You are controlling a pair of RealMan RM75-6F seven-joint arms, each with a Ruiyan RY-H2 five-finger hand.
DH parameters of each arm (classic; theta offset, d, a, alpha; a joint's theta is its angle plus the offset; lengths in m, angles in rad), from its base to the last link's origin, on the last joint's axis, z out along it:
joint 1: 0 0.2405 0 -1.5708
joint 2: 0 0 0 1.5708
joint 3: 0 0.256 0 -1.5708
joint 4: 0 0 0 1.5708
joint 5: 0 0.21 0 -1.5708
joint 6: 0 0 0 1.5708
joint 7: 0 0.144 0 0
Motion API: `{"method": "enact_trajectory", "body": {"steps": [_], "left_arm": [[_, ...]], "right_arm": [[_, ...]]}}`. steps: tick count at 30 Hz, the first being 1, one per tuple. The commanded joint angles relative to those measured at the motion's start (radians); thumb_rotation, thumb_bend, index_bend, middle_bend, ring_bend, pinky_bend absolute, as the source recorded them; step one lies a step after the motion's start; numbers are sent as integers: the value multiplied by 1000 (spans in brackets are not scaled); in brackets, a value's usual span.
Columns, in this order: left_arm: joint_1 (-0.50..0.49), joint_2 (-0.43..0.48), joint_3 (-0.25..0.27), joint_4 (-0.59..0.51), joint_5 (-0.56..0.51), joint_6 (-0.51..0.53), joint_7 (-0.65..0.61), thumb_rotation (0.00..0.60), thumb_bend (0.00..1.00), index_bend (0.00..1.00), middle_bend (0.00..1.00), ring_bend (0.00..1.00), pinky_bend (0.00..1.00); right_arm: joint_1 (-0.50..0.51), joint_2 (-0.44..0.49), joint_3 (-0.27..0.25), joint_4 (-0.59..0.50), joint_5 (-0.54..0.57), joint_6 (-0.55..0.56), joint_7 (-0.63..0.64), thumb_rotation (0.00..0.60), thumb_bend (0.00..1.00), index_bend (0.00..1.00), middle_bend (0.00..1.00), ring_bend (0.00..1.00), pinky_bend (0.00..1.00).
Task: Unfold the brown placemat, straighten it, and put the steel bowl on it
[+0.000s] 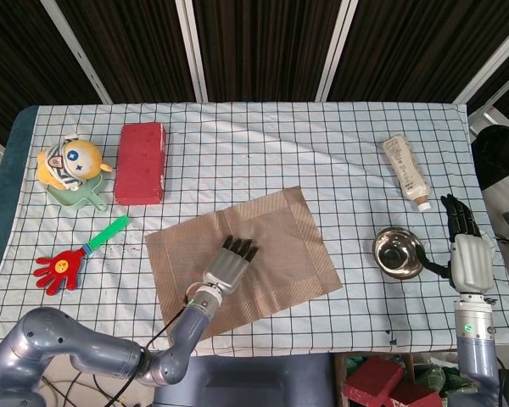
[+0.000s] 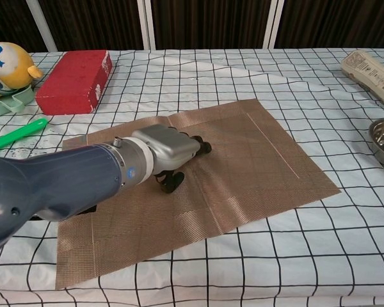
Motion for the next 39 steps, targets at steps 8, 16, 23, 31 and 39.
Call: {"method": "enact_trajectory", "body": {"steps": [8, 16, 23, 31, 39], "left_arm": [[-13, 39, 53, -2, 48, -67, 2, 600, 636, 49, 27, 1, 0], [-18, 70, 100, 0, 105, -126, -33, 600, 638, 49, 27, 1, 0], [-24, 88, 123, -3, 149, -166, -67, 600, 642, 49, 27, 1, 0], [-44, 136, 161, 4, 214, -244, -107, 600, 643, 49, 27, 1, 0], [-67, 171, 208, 20, 283, -293, -125, 600, 645, 49, 28, 1, 0]], "right_arm": [[0, 0, 2, -1, 3, 0, 0, 600, 262, 2, 19, 25, 160], [0, 1, 3, -4, 7, -2, 1, 600, 262, 3, 19, 25, 160], [-1, 1, 4, -5, 9, -3, 2, 600, 262, 2, 19, 25, 160], [-2, 3, 8, -7, 14, -3, 9, 600, 262, 3, 18, 25, 160], [-4, 3, 17, -10, 25, -2, 25, 600, 261, 2, 18, 25, 160]]}}
